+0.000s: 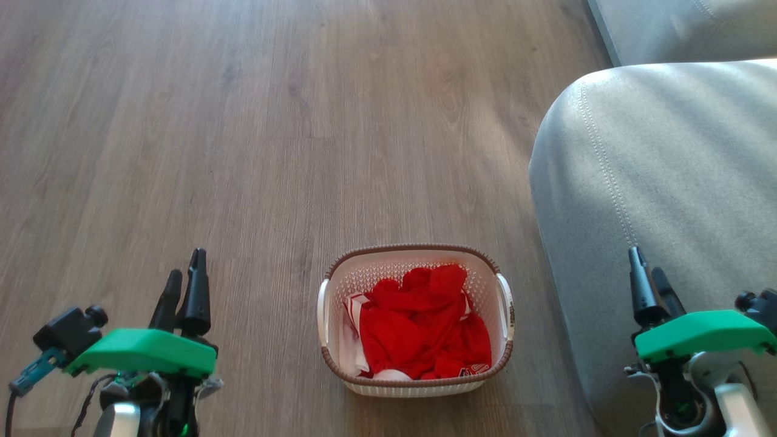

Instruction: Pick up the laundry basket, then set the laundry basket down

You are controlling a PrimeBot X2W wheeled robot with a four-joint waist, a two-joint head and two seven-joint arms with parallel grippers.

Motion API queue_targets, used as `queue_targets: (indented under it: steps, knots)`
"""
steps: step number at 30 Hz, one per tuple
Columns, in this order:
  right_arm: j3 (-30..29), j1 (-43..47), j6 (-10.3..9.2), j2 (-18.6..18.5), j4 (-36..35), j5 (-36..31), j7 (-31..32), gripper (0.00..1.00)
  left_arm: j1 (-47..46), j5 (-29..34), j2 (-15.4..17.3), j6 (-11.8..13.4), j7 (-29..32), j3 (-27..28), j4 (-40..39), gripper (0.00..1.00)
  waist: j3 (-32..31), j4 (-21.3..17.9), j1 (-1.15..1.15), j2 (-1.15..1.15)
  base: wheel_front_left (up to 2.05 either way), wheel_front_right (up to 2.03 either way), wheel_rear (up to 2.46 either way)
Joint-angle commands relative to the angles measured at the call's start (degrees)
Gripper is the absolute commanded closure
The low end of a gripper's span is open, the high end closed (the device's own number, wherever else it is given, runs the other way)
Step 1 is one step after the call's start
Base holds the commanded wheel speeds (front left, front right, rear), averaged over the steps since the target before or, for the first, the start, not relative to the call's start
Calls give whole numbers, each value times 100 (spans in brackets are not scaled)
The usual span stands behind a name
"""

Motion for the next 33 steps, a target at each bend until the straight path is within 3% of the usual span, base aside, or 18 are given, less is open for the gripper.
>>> queue_targets:
  steps: [1,33]
  knots:
    - [106,-252,-4,-111,-256,-242,-82,0,-189,246,136,27,-85,17,-263,0,-4,-2,0,0,0,0,0]
    - [592,-232,-6,-104,56,-2638,-621,0,-186,2878,351,384,-519,-599,-455,0,81,69,0,0,0,0,0]
